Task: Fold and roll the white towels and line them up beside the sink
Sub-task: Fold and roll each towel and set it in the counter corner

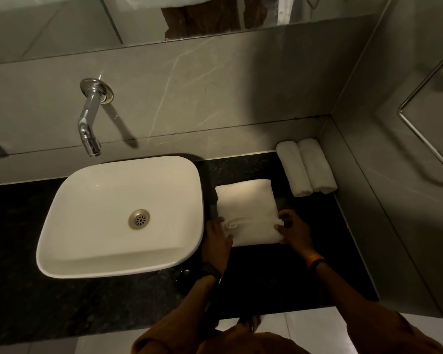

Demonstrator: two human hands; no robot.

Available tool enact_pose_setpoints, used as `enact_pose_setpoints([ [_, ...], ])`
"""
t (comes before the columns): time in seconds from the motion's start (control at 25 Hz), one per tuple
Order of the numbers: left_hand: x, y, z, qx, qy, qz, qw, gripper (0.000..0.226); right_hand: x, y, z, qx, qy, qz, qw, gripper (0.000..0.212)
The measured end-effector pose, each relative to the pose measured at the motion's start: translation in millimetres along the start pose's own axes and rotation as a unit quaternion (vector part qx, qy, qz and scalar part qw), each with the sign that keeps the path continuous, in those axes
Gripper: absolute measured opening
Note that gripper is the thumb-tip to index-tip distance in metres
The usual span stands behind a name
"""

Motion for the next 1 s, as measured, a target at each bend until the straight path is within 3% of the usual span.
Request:
enact_pose_setpoints([
  [0.04,-2.6,11.7,1.2,0.079,0.009,0.087,0.993,0.03,-1.0,-5.8,-0.9,-0.089,0.025,-0.064,0.994,0.028],
  [0.12,-8.5,24.4,15.7,0.223,0.0,0.262,0.939,0.026,-8.3,-17.5,4.8,-0.251,0.013,-0.185,0.95,0.019],
  [0.16,-10.8,21.0,22.9,0.262,-0.033,0.288,0.92,0.033,-12.7,-18.5,11.2,-0.312,-0.024,-0.229,0.922,0.023],
  [0.28,-8.2,-5.8,29.1,0.298,-0.137,0.211,0.921,0.06,-23.9,-5.5,24.8,-0.439,-0.122,-0.27,0.848,0.052],
  [0.4,0.6,-10.1,28.6,0.319,-0.131,0.202,0.917,0.055,-21.3,-5.9,25.6,-0.473,-0.131,-0.272,0.828,0.056],
  [0.56,6.5,-5.1,18.2,0.203,-0.099,0.178,0.958,0.044,-11.4,-18.0,16.8,-0.414,-0.104,-0.262,0.865,0.03],
  [0.72,2.6,-18.5,7.6,0.005,-0.105,0.067,0.992,0.029,-4.8,-6.7,4.1,-0.277,-0.119,-0.145,0.942,0.027],
  [0.84,3.5,-20.8,11.2,-0.061,-0.107,-0.005,0.992,0.024,-3.0,-7.3,7.5,-0.234,-0.117,-0.108,0.959,0.032],
  [1.0,1.7,-16.1,6.1,-0.077,-0.049,-0.006,0.996,0.018,-3.9,-16.3,9.3,-0.224,-0.043,-0.15,0.962,0.031],
])
Point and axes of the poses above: each hand's wrist, its own x-axis towards the middle knuckle, its own z-axis out of the palm, y = z × x, the point moved 5 cm from there along x, towards the middle knuckle, and after that the axes turned 4 degrees about -z, right-handed, at the moved point
